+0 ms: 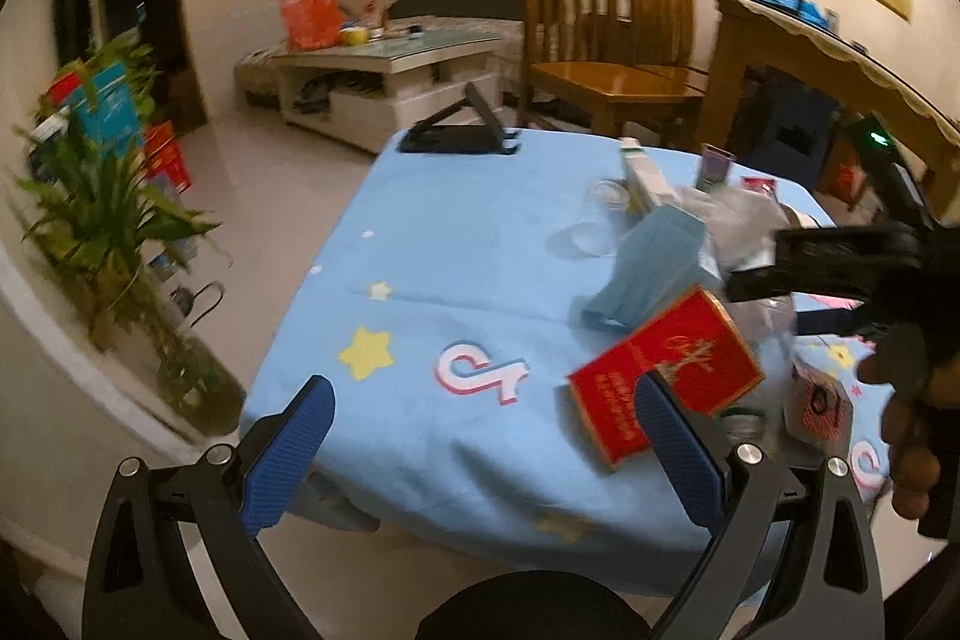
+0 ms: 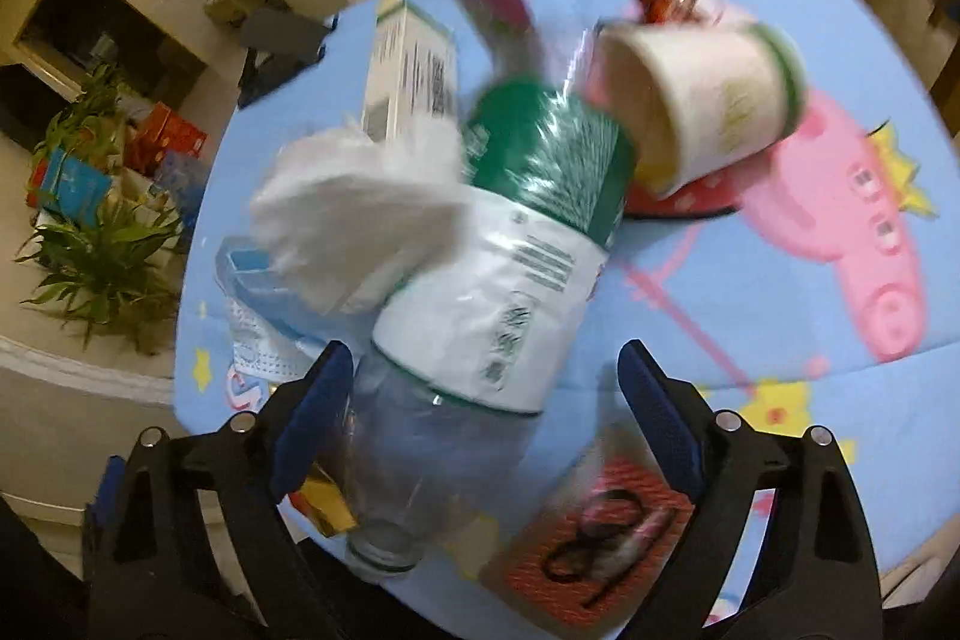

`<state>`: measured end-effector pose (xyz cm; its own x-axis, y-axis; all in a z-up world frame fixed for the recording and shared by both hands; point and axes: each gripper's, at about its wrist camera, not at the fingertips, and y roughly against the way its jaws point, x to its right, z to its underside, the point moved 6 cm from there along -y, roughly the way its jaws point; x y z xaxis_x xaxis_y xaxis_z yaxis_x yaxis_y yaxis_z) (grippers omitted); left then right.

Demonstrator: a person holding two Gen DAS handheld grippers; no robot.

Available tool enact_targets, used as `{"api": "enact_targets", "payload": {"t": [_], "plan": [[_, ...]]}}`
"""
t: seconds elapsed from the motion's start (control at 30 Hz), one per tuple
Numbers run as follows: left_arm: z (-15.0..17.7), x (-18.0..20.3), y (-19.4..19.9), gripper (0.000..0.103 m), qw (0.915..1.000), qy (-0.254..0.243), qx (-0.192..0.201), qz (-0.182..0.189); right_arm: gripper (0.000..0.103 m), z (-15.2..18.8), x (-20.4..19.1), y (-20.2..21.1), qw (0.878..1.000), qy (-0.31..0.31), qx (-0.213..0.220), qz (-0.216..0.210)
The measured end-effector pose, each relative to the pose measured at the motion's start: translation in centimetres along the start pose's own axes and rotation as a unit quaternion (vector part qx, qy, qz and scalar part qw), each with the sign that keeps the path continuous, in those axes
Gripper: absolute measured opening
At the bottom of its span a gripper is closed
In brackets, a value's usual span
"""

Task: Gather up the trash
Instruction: 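Grasp the clear green-label bottle with the right tool while the left tool grasps the red cigarette pack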

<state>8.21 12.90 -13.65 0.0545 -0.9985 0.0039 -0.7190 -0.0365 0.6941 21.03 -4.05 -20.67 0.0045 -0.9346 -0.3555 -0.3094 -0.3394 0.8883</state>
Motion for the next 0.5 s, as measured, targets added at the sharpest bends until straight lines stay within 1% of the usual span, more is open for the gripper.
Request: {"api": "enact_targets", "payload": {"t": [0.07, 0.1, 0.13, 0.17, 0.2, 0.27, 0.33, 0.37, 0.4, 0.43, 0.5], "plan": [[0.0, 1.0, -0.3, 0.097, 0.9994, -0.029, 0.001, 0.021, 0.088, 0.0, -0.4, -0.9, 1.000, -0.007, -0.024, -0.013], [0.1, 1.5, -0.5, 0.097, 0.9987, -0.041, 0.002, 0.031, 0.090, -0.1, -0.4, -1.3, 0.999, -0.019, -0.030, -0.021], [0.1, 2.2, -0.7, 0.097, 0.9972, -0.059, 0.001, 0.045, 0.088, -0.4, -0.4, -1.4, 0.999, -0.020, -0.027, -0.017], [0.1, 2.6, -1.0, 0.097, 0.9960, -0.072, 0.001, 0.052, 0.074, -0.7, -0.7, -1.3, 0.999, -0.015, -0.029, -0.025], [0.2, 3.1, -1.4, 0.097, 0.9939, -0.092, 0.002, 0.059, 0.069, -0.8, -0.9, -1.4, 0.999, -0.015, -0.033, -0.037], [0.1, 3.6, -2.0, 0.097, 0.9909, -0.117, 0.004, 0.065, 0.067, -0.8, -1.1, -1.0, 0.999, -0.001, -0.032, -0.032], [0.1, 4.2, -2.4, 0.097, 0.9859, -0.142, 0.009, 0.088, 0.067, -0.4, -1.2, -0.5, 0.999, 0.014, -0.034, -0.038], [0.0, 4.6, -2.5, 0.096, 0.9822, -0.155, 0.010, 0.106, 0.067, -0.2, -0.9, -0.2, 0.998, 0.010, -0.038, -0.045], [0.0, 5.1, -2.6, 0.096, 0.9765, -0.172, 0.012, 0.129, 0.067, -0.1, -0.4, 0.4, 0.998, 0.004, -0.039, -0.057], [0.0, 5.4, -2.6, 0.096, 0.9721, -0.185, 0.010, 0.144, 0.067, 0.0, 0.0, 1.2, 0.997, -0.001, -0.036, -0.068], [0.3, 6.5, -2.8, 0.096, 0.9592, -0.225, 0.009, 0.172, 0.067, -0.2, 0.7, 2.7, 0.996, -0.002, -0.029, -0.081]]}}
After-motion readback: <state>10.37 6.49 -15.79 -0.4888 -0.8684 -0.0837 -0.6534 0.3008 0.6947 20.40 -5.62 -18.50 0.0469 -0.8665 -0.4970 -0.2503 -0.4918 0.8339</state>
